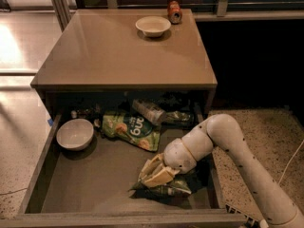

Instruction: Place green jalapeno chip bag into top drawer

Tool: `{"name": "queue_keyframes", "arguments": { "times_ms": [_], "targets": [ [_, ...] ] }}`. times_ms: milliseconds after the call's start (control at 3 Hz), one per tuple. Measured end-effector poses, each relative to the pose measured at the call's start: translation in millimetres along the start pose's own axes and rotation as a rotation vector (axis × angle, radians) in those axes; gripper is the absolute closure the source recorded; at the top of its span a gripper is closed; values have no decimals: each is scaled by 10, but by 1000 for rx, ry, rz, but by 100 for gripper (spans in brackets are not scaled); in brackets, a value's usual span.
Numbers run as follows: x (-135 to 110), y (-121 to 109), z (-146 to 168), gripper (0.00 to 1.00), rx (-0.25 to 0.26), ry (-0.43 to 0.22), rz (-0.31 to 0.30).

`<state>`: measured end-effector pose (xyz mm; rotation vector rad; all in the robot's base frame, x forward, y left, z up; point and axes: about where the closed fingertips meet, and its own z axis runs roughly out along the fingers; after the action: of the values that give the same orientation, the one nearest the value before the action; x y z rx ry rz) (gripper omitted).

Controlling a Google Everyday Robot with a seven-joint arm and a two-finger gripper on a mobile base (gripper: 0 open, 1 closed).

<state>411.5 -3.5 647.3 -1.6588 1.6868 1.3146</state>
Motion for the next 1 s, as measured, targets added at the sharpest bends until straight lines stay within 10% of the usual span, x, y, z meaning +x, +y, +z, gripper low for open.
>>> {"name": "queue_keyframes", "arguments": {
  "times_ms": [1000],
  "targets": [
    [0,-1,1,0,0,0,0]
  ]
}}
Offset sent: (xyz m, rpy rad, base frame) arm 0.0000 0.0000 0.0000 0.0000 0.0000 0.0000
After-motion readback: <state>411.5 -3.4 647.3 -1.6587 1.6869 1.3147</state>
